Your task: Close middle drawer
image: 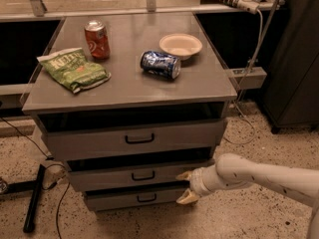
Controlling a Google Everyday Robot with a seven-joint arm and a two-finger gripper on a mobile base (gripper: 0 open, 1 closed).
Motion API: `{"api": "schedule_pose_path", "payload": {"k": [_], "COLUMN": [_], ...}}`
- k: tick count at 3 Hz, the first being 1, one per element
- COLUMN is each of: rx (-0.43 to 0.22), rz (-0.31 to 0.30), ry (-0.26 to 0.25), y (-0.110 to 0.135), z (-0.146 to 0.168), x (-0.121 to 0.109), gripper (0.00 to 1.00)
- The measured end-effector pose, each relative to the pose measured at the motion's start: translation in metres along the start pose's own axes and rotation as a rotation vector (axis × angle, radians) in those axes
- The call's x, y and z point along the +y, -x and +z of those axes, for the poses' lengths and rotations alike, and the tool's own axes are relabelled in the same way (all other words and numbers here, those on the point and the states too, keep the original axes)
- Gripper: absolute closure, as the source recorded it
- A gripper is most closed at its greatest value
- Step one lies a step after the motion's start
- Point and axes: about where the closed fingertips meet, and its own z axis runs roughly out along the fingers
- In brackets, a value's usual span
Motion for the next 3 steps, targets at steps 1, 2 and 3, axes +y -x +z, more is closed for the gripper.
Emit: {"api": "schedule_pose_path", "payload": {"k": [1,2,3], "rx": [0.000,0.000,0.000], "rz": [0.000,0.000,0.000], "ry": [0.000,0.000,0.000], "y": [0.0000,0.0000,0.0000], "z": [0.0000,0.0001,0.0001], "x": [0.0000,0.0000,0.0001], "gripper": [0.17,0.00,0.00]}}
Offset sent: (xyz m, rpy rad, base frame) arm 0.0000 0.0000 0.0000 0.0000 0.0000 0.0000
